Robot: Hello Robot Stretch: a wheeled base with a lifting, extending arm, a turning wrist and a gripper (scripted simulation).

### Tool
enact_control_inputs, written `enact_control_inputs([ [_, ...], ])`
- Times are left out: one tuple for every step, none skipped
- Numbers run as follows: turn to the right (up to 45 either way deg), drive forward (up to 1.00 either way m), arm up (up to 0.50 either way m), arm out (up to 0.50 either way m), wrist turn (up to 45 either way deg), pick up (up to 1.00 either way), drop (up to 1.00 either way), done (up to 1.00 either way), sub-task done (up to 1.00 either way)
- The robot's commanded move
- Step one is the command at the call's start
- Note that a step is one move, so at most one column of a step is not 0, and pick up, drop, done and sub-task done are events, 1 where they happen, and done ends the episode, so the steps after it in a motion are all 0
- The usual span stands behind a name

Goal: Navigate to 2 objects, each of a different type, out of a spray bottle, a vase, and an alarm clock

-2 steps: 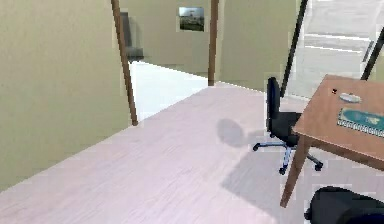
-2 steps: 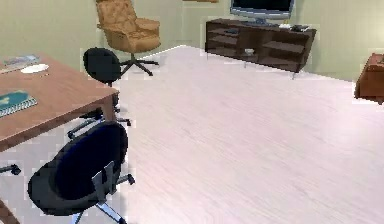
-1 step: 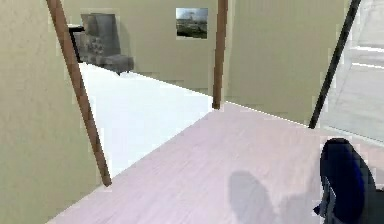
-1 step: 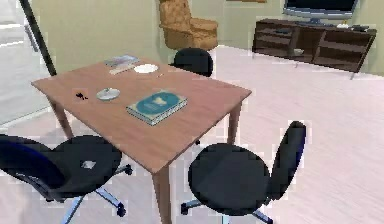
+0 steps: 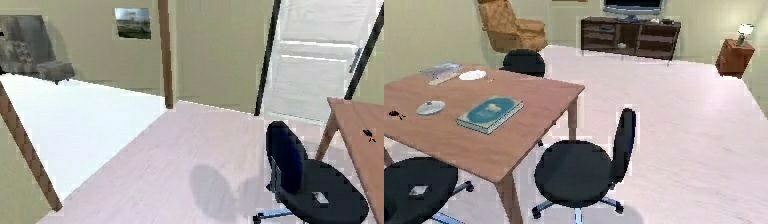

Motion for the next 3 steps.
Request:
enact_control_inputs([
  [0.0,0.2,0.0,0.0,0.0,0.0,0.0,0.0,0.0],
  [45.0,0.0,0.0,0.0,0.0,0.0,0.0,0.0,0.0],
  [15.0,0.0,0.0,0.0,0.0,0.0,0.0,0.0,0.0],
])
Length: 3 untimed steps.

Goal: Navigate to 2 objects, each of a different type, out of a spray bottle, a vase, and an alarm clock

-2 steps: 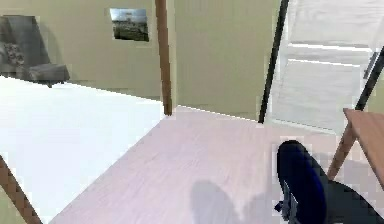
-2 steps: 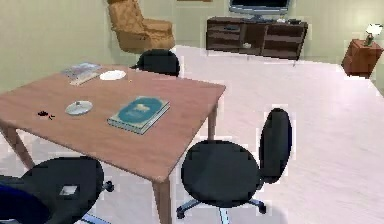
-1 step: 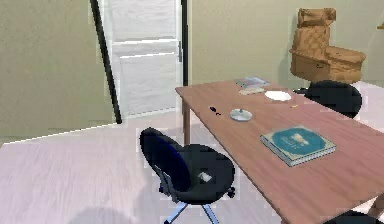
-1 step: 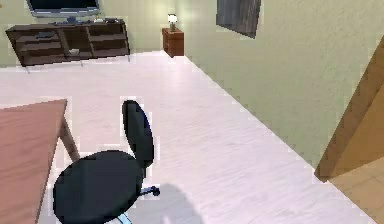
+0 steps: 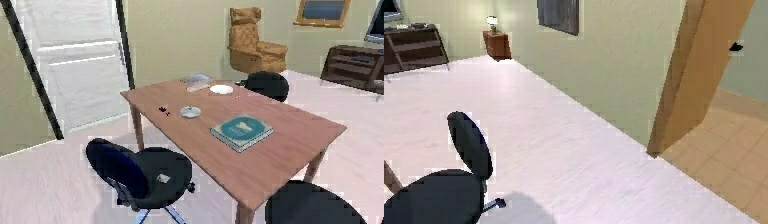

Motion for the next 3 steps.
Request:
enact_control_inputs([
  [0.0,0.0,0.0,0.0,0.0,0.0,0.0,0.0,1.0],
  [45.0,0.0,0.0,0.0,0.0,0.0,0.0,0.0,0.0],
  [45.0,0.0,0.0,0.0,0.0,0.0,0.0,0.0,0.0],
])
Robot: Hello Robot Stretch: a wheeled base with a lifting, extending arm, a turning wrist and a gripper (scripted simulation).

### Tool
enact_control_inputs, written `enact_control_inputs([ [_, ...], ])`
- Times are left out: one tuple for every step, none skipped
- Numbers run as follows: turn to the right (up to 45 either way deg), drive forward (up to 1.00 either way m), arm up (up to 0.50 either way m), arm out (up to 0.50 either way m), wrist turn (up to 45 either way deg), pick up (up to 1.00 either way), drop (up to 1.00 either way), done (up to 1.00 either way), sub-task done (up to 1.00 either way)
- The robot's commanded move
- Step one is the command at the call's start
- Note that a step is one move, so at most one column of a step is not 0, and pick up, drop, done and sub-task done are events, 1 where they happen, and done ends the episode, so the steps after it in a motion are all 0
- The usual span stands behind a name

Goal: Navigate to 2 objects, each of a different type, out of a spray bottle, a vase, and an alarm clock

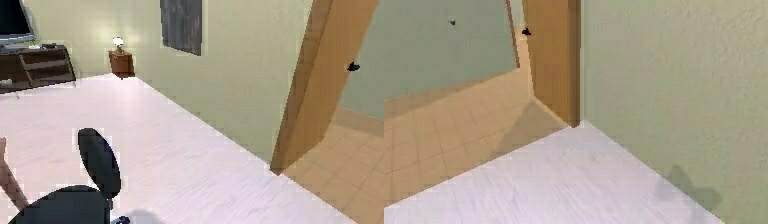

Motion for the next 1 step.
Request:
enact_control_inputs([
  [45.0,0.0,0.0,0.0,0.0,0.0,0.0,0.0,0.0],
])
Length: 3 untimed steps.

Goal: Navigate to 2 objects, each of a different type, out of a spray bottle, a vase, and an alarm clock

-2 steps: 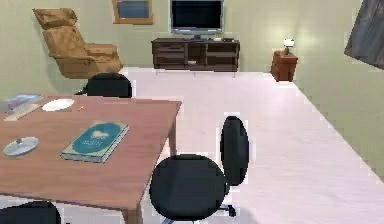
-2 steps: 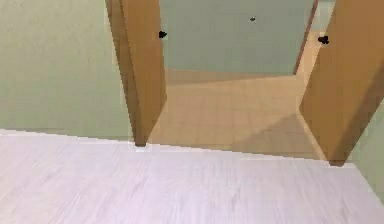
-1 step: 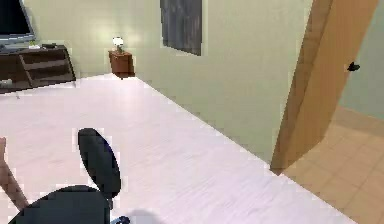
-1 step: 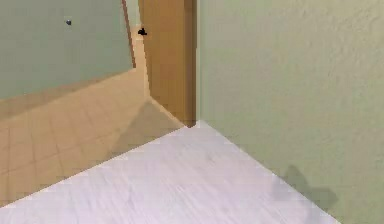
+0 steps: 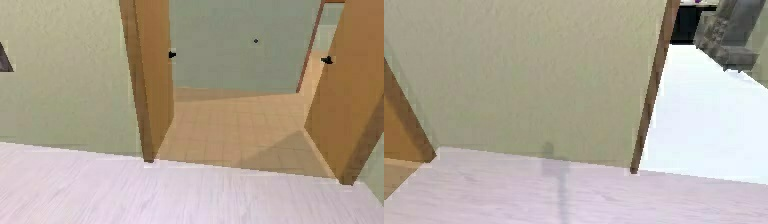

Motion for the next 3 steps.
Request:
enact_control_inputs([
  [21.0,0.0,0.0,0.0,0.0,0.0,0.0,0.0,0.0],
  [0.0,1.0,0.0,0.0,0.0,0.0,0.0,0.0,0.0],
  [3.0,0.0,0.0,0.0,0.0,0.0,0.0,0.0,0.0],
])
